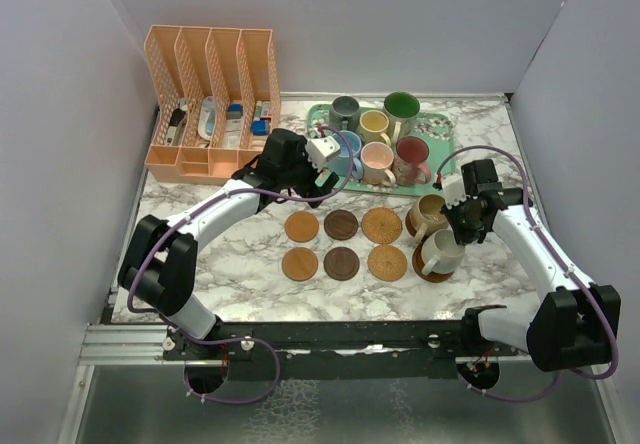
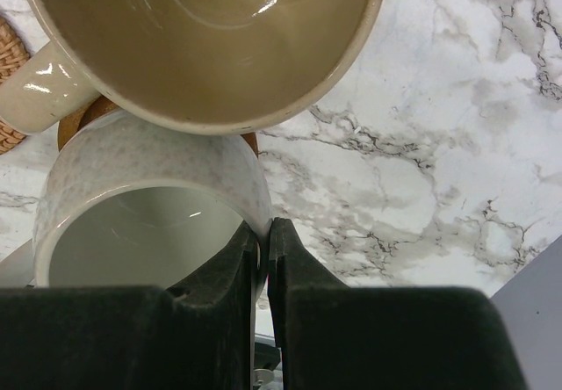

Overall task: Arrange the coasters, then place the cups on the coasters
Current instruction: Place the cup on the coaster.

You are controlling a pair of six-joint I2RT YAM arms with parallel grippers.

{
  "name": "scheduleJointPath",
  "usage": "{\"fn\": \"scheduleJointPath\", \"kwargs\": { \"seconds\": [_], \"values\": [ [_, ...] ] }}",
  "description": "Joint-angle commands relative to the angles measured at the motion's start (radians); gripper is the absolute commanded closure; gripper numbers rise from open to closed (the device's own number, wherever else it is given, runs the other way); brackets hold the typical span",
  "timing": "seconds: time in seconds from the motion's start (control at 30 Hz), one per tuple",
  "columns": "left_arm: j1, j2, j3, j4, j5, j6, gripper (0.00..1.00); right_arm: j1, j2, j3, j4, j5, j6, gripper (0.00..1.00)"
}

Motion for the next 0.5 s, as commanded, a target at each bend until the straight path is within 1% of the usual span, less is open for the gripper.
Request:
{"fn": "scheduleJointPath", "kwargs": {
  "seconds": [0.0, 0.47],
  "values": [
    [-0.008, 0.006, 0.033, -0.012, -0.014, 0.01, 0.01, 0.007, -0.008, 0.005, 0.034, 0.019, 0.007, 0.95],
    [-0.013, 0.013, 0.041, -0.022, -0.018, 0.01, 0.01, 0.013, -0.004, -0.004, 0.022, 0.0, 0.004, 0.93]
  ]
}}
